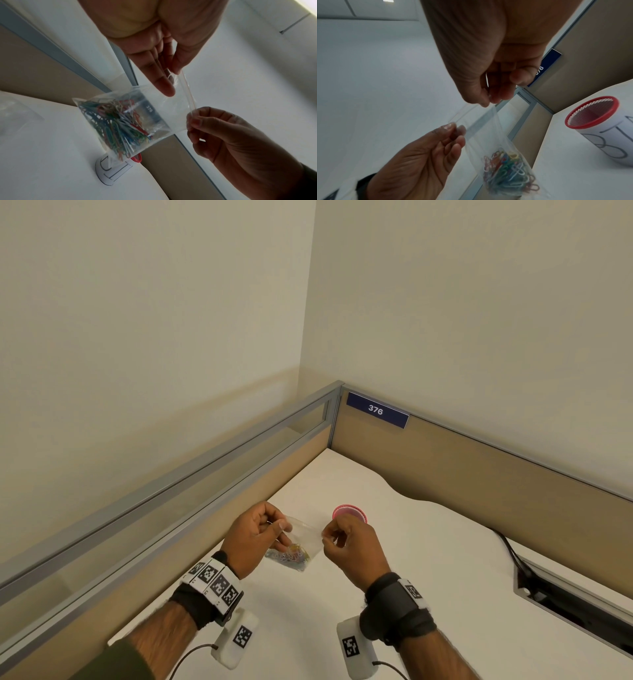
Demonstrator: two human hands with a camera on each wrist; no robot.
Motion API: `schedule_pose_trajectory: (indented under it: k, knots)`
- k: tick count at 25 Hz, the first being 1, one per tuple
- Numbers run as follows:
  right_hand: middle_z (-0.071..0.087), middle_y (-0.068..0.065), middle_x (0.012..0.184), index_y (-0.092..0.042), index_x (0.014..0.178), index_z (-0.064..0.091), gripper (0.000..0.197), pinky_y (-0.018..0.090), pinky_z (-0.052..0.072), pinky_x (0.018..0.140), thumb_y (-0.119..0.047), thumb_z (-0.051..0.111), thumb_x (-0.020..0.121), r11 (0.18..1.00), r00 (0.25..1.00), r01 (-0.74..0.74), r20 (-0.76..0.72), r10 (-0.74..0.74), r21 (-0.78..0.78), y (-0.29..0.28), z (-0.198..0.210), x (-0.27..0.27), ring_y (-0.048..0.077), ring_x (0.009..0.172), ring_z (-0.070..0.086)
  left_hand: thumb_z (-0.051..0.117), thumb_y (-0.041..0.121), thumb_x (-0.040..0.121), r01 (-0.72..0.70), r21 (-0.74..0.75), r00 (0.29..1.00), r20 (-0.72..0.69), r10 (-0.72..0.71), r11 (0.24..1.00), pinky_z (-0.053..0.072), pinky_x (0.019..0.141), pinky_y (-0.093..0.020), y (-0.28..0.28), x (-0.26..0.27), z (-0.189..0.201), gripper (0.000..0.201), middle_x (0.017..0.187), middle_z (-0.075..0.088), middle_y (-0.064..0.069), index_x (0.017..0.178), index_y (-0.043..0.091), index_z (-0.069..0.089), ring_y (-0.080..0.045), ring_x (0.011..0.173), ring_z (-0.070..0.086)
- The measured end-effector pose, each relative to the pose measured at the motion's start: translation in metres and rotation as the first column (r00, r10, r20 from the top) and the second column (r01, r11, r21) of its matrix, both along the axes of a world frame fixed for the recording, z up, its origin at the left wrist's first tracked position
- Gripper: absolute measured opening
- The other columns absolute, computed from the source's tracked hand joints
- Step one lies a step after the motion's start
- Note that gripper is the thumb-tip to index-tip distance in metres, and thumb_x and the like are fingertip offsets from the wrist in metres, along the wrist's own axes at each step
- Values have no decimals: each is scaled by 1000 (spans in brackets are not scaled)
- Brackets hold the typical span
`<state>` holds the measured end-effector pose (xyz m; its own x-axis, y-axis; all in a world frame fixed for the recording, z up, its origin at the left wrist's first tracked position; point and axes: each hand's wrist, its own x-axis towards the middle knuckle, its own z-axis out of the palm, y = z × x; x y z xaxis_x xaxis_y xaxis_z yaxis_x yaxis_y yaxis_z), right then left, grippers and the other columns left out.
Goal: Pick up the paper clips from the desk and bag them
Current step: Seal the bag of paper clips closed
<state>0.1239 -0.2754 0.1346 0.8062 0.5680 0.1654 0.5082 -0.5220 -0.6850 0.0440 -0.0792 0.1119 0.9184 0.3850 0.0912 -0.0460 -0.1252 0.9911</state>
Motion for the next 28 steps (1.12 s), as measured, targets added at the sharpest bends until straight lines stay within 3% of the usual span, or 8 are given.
schedule_pose_trajectory:
  k: [6,9,11,13,16,18,22,28]
  knots:
    - [54,-15,71,-34,69,51,30,13,48,59,-13,68,82,987,1000,27,-5,-26,157,0,1,0,7,65,51,60,3,94,-16,-25,1000,11,16,1000,60,59,-35,2,0,0,2,85,74,-12,92,3,58,-28,69,71]
    - [53,-16,71,-33,70,52,26,16,48,59,-15,67,83,989,1000,19,7,-20,147,3,1,0,8,67,52,71,14,87,-51,210,999,6,51,976,55,69,-22,4,-3,-3,14,92,72,2,95,21,62,-13,85,67]
    - [52,-18,74,-27,76,56,15,16,48,62,-19,66,84,994,1000,10,-1,-10,108,6,1,-1,9,69,53,77,22,82,-1,386,1000,0,1,923,47,82,-13,1,-4,-2,30,106,66,19,103,35,61,-1,101,59]
    - [53,-19,76,-26,80,58,10,16,49,67,-21,65,84,996,1000,4,-20,-2,92,9,1,-4,9,71,54,78,28,81,72,495,997,-18,-73,866,41,87,-11,-8,-3,0,29,105,61,28,102,40,62,5,106,53]
    - [57,-15,78,-25,83,60,5,16,50,69,-22,65,83,996,999,-5,-42,9,92,9,-1,-7,10,72,56,75,30,84,103,532,993,-13,-113,840,48,82,-20,-20,2,1,19,90,64,24,86,43,61,-3,94,59]
    - [61,-12,80,-24,84,62,5,15,50,67,-20,65,84,992,998,3,-69,6,123,6,-2,-6,11,74,58,75,27,84,100,502,993,5,-118,859,51,75,-20,-22,4,-1,21,83,66,20,80,43,61,-6,86,62]
    - [63,-9,80,-26,82,62,11,11,51,63,-16,67,84,979,986,39,-167,-5,202,0,1,-5,9,73,60,75,22,84,86,440,994,16,-104,894,52,67,-16,-21,6,-2,13,83,68,13,82,31,67,-8,82,65]
    - [63,-7,78,-22,80,62,11,13,50,64,-13,67,81,979,988,43,-153,-12,200,3,3,-7,10,73,59,76,20,83,90,423,995,0,-99,902,55,71,-17,-17,5,-4,12,88,69,13,88,28,69,-9,87,66]
